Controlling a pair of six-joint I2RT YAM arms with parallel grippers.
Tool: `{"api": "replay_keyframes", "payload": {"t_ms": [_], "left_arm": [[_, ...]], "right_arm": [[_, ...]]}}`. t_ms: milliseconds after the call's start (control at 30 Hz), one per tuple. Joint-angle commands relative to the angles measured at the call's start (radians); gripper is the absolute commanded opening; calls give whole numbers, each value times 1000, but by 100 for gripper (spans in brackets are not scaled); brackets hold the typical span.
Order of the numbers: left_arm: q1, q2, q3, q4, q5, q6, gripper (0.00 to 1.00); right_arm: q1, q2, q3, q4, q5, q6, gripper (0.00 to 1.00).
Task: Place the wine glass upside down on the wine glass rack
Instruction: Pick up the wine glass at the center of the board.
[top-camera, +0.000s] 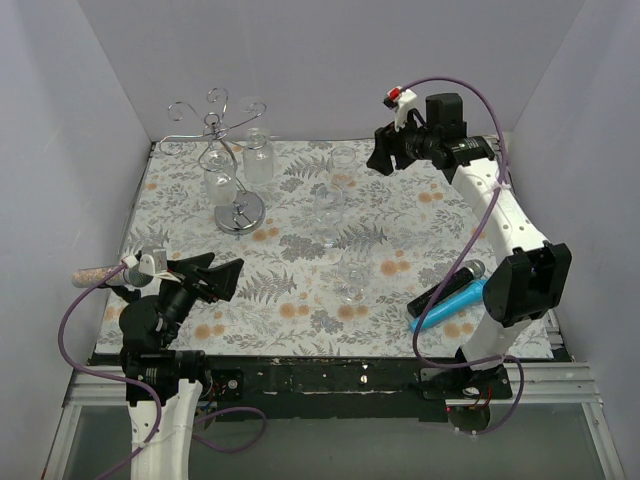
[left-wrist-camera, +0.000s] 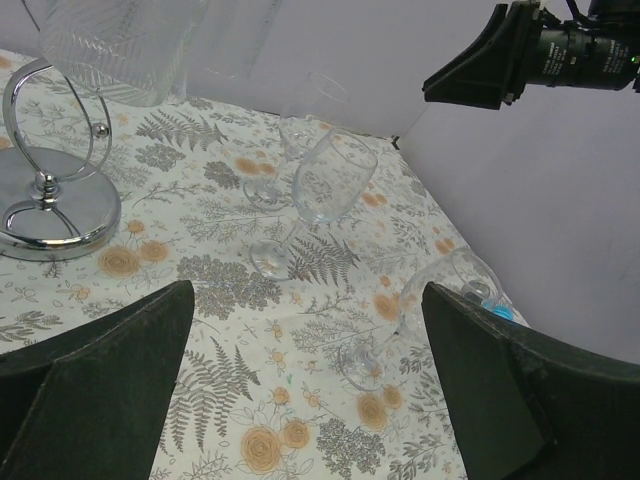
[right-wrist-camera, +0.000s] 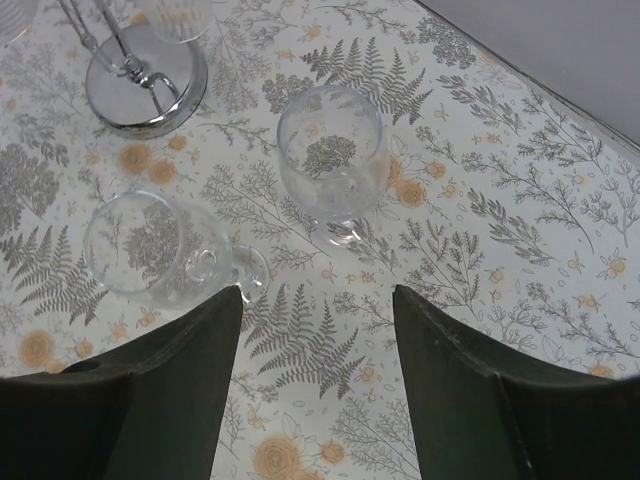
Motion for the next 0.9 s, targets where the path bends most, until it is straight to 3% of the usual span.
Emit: {"api": "replay_keyframes", "payload": {"t_ms": [0, 267, 500, 867], "left_arm": [[-2, 19, 1, 6, -7, 14, 98], [-2, 30, 4, 3, -2, 15, 98], [-2, 47, 8, -4, -5, 12, 98], [-2, 56, 10, -4, -9, 11, 98]], "right_arm": [[6, 62, 95, 51, 68, 145, 69], [55, 192, 230, 28, 172, 247, 66], [83, 323, 385, -2, 275, 242, 64], [109, 407, 426, -9, 325, 205, 54]]}}
